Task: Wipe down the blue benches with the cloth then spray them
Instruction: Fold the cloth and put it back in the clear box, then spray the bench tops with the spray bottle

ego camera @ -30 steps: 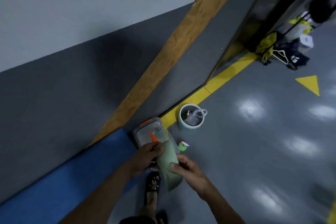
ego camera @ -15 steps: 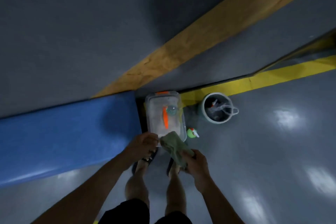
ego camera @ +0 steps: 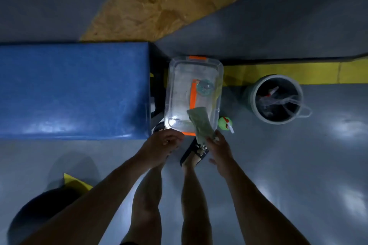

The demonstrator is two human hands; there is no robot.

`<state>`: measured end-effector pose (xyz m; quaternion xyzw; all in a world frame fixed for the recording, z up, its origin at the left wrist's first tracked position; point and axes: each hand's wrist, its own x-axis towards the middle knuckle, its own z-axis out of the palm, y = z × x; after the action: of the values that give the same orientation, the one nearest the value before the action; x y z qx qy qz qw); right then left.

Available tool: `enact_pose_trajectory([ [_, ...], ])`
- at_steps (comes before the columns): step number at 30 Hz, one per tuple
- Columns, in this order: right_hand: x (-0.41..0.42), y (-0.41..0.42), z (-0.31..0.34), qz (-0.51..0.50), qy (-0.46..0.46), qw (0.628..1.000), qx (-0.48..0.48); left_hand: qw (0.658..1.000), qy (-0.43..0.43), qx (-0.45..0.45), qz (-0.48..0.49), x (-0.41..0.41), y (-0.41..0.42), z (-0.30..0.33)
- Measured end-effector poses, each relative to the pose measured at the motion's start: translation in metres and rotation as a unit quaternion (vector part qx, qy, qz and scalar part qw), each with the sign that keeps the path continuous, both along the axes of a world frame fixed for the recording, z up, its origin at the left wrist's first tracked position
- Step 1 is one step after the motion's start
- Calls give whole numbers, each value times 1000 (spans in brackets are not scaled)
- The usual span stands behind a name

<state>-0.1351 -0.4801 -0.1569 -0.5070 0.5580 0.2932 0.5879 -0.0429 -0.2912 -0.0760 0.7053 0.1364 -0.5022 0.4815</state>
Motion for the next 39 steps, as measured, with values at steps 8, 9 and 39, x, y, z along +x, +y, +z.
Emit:
enact_pose_trajectory([
  [8, 39, -19, -72, 163, -13, 977, -134, 998, -47, 19, -40, 4, 4, -57],
  [9, 54, -23, -78, 165, -28, 973, -161, 997, -55, 26, -37, 7, 6, -64],
  [39, 98, -13, 105, 399, -394, 827, -45, 934, -313, 1, -171, 70, 4, 84],
])
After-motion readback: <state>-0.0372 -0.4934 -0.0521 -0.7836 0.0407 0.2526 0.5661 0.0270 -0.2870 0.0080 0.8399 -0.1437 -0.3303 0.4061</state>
